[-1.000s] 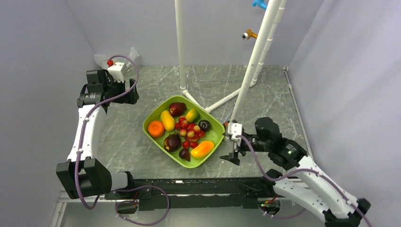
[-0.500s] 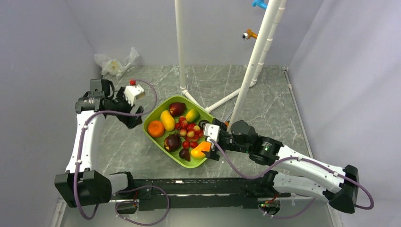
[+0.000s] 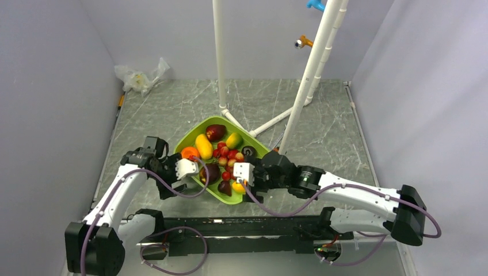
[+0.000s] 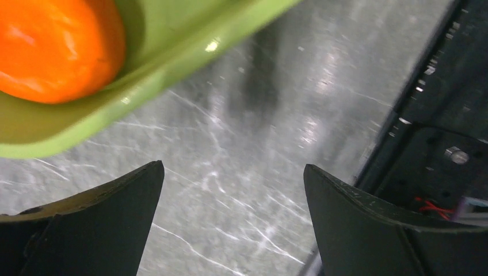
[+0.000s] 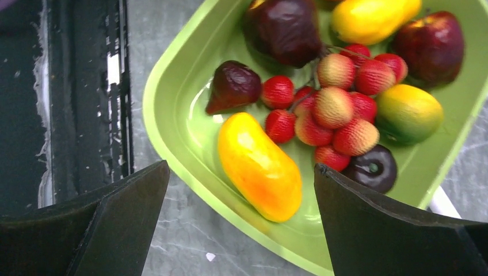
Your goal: Place the fake fruits into the plastic bag and tie a complex knot
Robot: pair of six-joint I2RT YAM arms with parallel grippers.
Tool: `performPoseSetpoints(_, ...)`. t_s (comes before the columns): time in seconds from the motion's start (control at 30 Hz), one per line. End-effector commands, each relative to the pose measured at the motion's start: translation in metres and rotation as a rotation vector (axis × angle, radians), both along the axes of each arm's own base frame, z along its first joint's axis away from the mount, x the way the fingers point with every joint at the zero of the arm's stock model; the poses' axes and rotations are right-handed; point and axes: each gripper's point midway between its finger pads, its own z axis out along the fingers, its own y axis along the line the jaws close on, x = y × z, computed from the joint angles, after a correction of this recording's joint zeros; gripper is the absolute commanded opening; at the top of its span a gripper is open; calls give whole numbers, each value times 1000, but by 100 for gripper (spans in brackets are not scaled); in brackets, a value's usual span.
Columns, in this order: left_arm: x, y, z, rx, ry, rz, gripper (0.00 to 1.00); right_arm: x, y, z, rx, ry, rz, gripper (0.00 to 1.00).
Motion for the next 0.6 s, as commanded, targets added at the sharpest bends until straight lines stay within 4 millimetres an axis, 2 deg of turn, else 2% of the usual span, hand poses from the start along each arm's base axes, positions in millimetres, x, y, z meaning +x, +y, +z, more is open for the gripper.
performPoseSetpoints(0.0, 48, -13, 7, -22, -136, 25, 97, -13, 20, -2, -4, -54, 95, 98)
performPoseSetpoints(0.2, 66, -32, 7, -80, -148, 38, 93, -23, 23, -26, -68, -115, 250, 84)
performPoseSetpoints(0.37, 77, -46, 12, -128, -139, 59, 93, -38, 11, -48, -114, -116, 360, 70)
performPoseSetpoints(0.57, 85, -63, 17, -177, -130, 75, 93, -14, -2, -63, -183, -138, 313, 58)
